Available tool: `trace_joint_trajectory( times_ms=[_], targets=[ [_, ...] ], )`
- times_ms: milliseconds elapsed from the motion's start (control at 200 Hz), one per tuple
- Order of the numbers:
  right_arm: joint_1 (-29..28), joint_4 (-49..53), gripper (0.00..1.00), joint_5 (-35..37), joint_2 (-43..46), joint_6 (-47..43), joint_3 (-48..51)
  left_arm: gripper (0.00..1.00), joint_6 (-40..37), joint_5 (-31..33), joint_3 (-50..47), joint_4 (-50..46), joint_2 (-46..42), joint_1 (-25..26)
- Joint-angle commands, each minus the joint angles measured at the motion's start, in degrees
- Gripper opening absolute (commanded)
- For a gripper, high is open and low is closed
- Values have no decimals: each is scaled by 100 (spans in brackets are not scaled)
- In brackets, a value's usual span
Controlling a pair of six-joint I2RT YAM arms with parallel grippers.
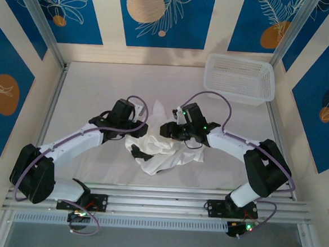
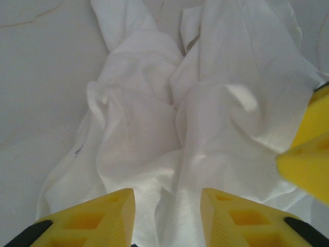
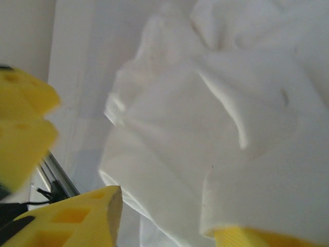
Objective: Fold the inside-out t-shirt
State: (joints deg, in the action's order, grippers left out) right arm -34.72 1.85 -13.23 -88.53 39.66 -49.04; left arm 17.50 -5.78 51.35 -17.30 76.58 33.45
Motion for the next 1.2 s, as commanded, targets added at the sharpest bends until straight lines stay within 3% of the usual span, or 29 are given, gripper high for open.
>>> trace_joint_trajectory(
  times_ms=[0, 215, 350, 415, 545, 665, 890, 1090, 1195],
  targets=[
    [-6, -238, 51, 167, -133, 43, 236, 40, 94, 147, -89, 134, -228, 12],
    [0, 198, 51, 405, -148, -302, 75, 51, 138, -26, -220, 357, -355, 3],
    [41, 310, 59, 1222, -21, -375, 191, 54, 145, -153, -232, 425, -376, 6],
    [130, 160, 60, 1284, -4, -439, 295, 55, 134, -169, -222, 416, -376, 3],
    [204, 29, 44, 175, -264, -470, 127, 55, 141, -161, -198, 406, -346, 3],
    [74, 122, 39, -620, -468, -345, -136, 55, 180, -160, -196, 423, -302, 9],
    [62, -26, 29, -822, 233, 36, -98, 56, 219, -200, -188, 480, -187, 4],
    [161, -404, 0, -1209, 898, 552, 40, 56, 228, -211, -178, 560, -195, 3],
    [119, -631, 0, -1189, 1035, 725, 231, 56, 118, -421, -238, 706, -198, 4]
  ],
)
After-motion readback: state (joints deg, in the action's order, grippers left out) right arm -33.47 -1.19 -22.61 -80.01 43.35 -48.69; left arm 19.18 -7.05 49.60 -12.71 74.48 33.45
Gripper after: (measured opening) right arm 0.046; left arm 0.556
